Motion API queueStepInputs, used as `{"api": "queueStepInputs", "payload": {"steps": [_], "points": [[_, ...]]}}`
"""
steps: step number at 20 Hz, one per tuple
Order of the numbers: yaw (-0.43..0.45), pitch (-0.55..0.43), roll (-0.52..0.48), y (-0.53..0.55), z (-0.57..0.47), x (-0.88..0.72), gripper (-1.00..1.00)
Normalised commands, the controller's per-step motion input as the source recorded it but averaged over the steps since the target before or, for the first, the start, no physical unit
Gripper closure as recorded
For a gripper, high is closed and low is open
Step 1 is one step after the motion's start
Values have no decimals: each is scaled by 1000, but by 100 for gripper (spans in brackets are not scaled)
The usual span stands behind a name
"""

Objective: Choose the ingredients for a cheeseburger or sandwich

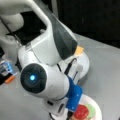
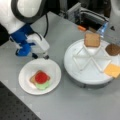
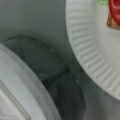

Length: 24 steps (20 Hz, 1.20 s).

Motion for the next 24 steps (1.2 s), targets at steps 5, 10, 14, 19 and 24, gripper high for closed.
{"api": "queueStepInputs", "payload": {"steps": [5,10,14,19,24], "points": [[-186,-53,-596,584,77,-673,-100],[-201,-114,-568,402,26,-667,-100],[-205,-149,-437,315,-21,-676,-100],[-175,-176,-321,288,-115,-606,-100],[-65,-223,-233,293,-126,-485,-100]]}}
